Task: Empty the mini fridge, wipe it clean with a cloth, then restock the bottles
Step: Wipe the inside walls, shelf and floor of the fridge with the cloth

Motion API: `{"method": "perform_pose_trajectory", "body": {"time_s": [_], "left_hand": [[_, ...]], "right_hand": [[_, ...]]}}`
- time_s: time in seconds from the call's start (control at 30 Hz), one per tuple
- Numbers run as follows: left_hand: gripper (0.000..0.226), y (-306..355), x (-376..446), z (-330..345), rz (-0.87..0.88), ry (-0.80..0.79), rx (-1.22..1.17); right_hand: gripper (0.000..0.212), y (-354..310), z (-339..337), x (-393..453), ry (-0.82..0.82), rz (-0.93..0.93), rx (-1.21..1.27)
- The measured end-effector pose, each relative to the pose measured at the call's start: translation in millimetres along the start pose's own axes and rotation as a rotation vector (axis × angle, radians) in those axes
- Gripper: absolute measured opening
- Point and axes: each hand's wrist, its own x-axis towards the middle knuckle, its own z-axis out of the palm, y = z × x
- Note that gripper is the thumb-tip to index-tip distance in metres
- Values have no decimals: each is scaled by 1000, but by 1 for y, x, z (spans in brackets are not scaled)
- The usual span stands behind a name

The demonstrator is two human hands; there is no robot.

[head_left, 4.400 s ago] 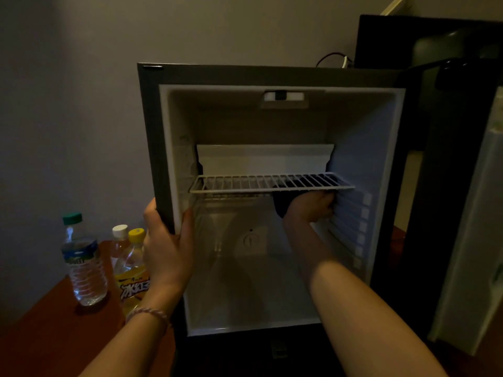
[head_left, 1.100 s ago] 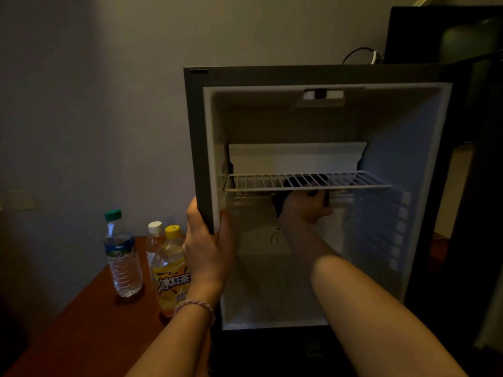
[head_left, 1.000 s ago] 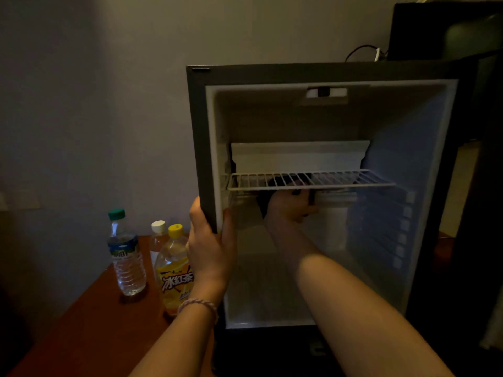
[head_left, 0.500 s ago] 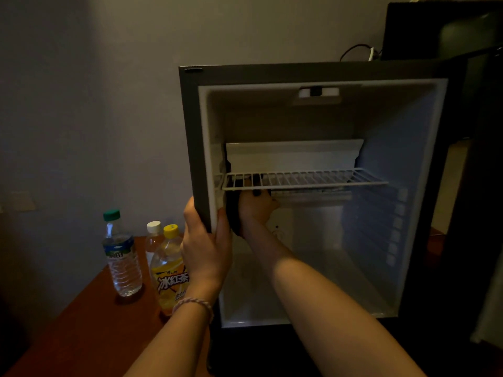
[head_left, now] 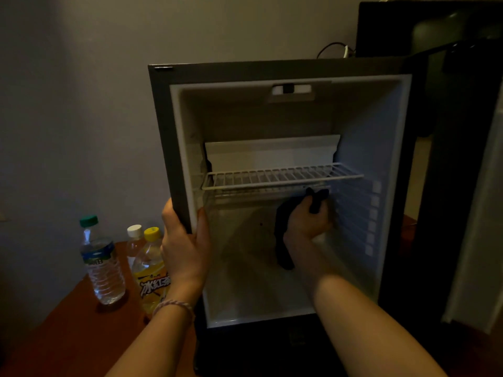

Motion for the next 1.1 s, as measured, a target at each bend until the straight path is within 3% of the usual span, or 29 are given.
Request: {"method": "perform_pose_trajectory", "body": {"time_s": [0.3, 0.47, 0.57, 0.73, 1.1], "left_hand": [[61, -4, 0, 1, -2, -16, -7], [67, -5, 0, 2, 14, -11, -16], [68, -4, 0, 2, 14, 9, -17], [60, -2, -1, 2, -9, 7, -13], [59, -4, -1, 1, 14, 34, 0]], "right_hand": [[42, -1, 14, 39, 26, -150, -231], [43, 13, 26, 46, 70, -204, -238], [35, 9, 25, 29, -32, -178, -260], [40, 13, 44, -30, -232, -124, -357], [31, 35, 74, -108, -457, -198, -296]]}}
